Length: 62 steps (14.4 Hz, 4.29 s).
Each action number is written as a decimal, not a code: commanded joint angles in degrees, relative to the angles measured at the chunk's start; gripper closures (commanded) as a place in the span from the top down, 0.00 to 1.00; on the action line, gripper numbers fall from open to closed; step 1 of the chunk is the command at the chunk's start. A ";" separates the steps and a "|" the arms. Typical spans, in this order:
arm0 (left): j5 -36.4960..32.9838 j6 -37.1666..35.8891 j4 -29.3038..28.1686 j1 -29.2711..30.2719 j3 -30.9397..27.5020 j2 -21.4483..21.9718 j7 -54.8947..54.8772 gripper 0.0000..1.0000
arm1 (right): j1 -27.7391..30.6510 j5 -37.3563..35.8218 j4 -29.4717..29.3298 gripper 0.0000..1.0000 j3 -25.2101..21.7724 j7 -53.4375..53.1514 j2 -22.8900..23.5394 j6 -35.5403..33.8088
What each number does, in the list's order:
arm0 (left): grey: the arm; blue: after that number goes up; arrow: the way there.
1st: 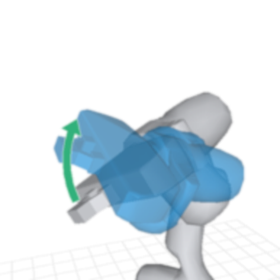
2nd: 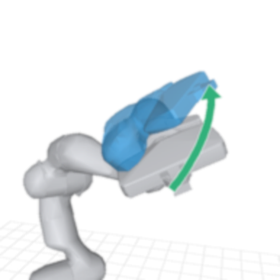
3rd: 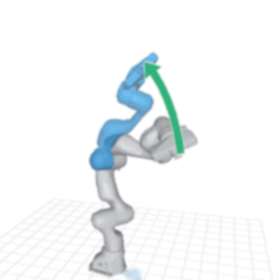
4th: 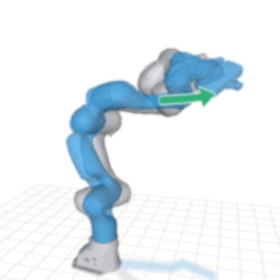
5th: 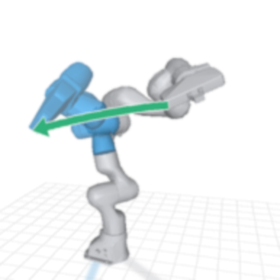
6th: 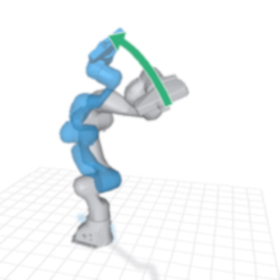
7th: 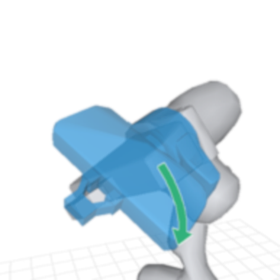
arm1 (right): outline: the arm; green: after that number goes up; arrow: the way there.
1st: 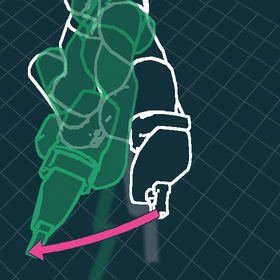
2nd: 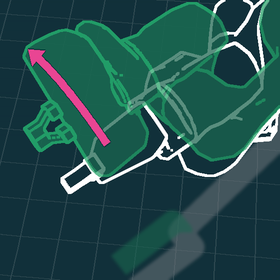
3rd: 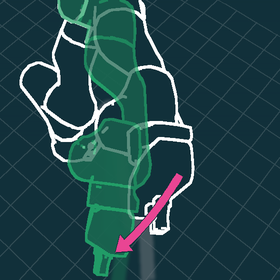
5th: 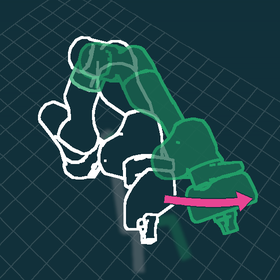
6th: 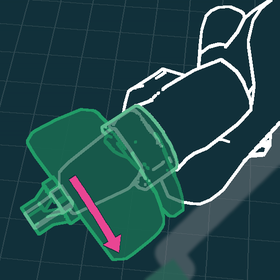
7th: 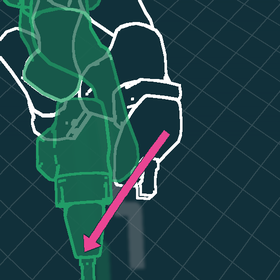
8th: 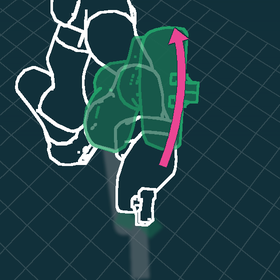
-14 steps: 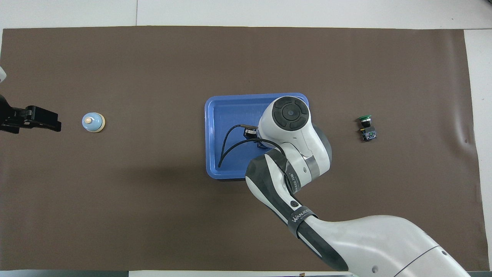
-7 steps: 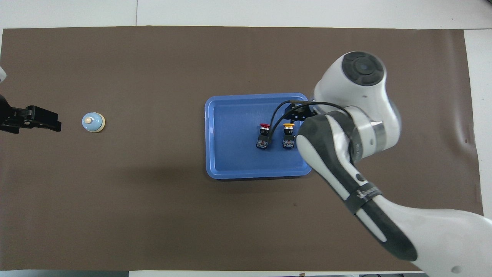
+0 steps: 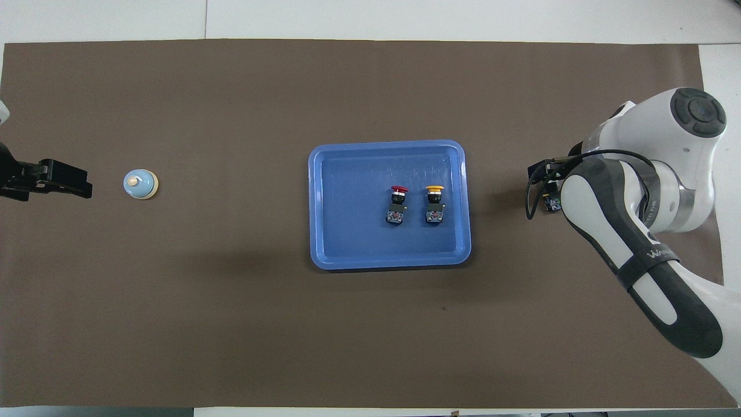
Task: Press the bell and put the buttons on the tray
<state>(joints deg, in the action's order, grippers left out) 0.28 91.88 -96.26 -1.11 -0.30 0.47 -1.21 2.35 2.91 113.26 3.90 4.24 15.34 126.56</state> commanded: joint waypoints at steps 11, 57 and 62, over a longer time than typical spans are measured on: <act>0.07 -0.04 -0.95 0.06 -0.14 1.20 -0.19 1.00 | 1.25 -2.65 11.37 0.04 0.94 2.79 -3.29 11.43; 0.07 -0.04 -0.95 0.06 -0.14 1.20 -0.19 1.00 | -10.63 -2.74 -25.19 1.00 1.11 -23.51 -6.18 -27.48; 0.07 -0.12 -0.95 0.06 -0.14 1.20 -0.19 1.00 | -2.01 -2.74 -23.27 1.00 1.20 -10.05 -12.25 -34.79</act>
<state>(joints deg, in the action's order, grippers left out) 0.28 91.88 -96.26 -1.11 -0.30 0.47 -1.21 -2.59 0.69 86.81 4.14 -9.22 5.92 92.92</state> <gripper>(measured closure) 0.000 0.000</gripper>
